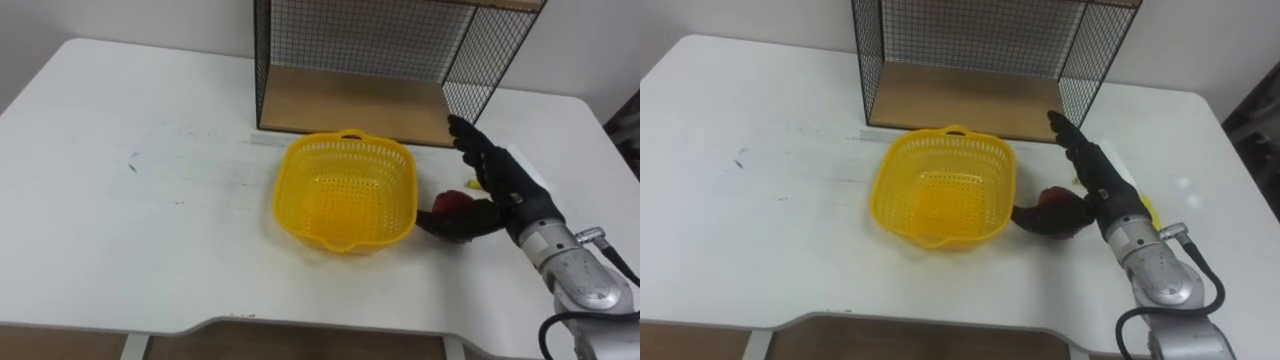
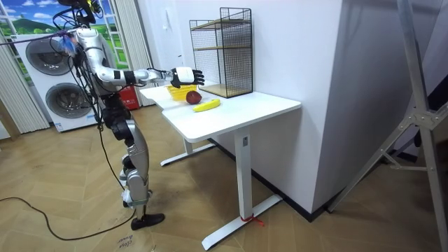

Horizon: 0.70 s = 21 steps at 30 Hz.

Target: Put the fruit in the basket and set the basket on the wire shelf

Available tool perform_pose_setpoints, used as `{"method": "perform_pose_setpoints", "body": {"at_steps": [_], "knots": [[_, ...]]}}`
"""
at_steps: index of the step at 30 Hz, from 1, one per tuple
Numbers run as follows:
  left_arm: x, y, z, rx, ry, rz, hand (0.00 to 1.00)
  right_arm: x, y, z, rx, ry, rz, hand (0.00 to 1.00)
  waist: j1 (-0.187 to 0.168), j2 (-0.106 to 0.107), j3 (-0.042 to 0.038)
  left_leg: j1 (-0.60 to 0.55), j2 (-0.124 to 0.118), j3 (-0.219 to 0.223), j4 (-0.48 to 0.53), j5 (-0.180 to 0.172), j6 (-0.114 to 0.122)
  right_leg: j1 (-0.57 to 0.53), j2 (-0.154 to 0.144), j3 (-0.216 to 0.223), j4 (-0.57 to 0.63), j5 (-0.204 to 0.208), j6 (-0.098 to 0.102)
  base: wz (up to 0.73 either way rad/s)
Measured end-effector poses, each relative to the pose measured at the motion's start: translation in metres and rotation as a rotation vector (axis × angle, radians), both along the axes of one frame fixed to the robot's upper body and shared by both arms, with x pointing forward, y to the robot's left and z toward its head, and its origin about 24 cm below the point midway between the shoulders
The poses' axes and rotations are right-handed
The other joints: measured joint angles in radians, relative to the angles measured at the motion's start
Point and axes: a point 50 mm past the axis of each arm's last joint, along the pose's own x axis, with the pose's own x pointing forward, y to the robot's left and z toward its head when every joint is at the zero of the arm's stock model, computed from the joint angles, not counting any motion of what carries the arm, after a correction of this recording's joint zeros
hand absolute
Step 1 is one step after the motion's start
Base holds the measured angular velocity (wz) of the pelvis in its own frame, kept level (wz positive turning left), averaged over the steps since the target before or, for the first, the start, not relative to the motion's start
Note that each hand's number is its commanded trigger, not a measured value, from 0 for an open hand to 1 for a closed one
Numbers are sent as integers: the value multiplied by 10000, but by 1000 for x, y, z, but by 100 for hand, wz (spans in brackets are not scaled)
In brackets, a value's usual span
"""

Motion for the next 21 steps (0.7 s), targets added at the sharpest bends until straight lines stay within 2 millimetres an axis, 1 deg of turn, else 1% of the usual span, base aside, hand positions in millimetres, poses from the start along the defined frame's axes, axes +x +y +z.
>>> {"method": "perform_pose_setpoints", "body": {"at_steps": [4, 5, 6, 8, 9, 16, 21], "knots": [[0, 0, 0, 23, 15, 7, 0, -2, -3, -7, 11, 427, -120, 0, -31, 47, 13, -22, 1, -29, 0, -1, -1, -1, 2, -13, 1, 4, -5, 2], [0, 0, 0, 33, 33, 16, 0, -2, -5, -10, 74, 552, -181, 0, -36, 58, -10, -28, 0, -44, 0, -2, -2, 0, 1, -48, 1, 4, -5, 3], [-1, 0, 0, 41, 83, 32, 0, -3, -6, -13, 127, 736, -247, 0, -38, 60, -55, -30, 1, -52, 2, -2, -2, 4, 0, -76, 0, 4, -5, 3], [-2, 1, 0, 26, 119, 44, 0, -4, -7, -15, 150, 836, -264, 0, -37, 99, -120, -25, 1, -56, 9, -2, -2, 12, -3, -81, 0, 4, -5, 0], [-2, 1, 0, 31, 138, 62, 0, -4, -7, -15, 152, 837, -269, 0, -39, 118, -139, -18, 0, -59, 20, -2, -2, 25, -5, -82, 1, 4, -5, 0], [0, 1, 1, 71, 59, -31, 0, -5, -8, -17, 147, 925, -349, 0, -33, 133, -141, -14, 1, -83, 57, -1, -2, 43, -8, -76, 2, 3, -5, 0], [-1, 1, 1, 91, 110, -102, 0, -6, -12, -21, 153, 1121, -512, 0, -19, 91, -110, -18, -2, -82, 58, -1, -2, 36, -10, -47, -18, 2, -4, 0]]}}
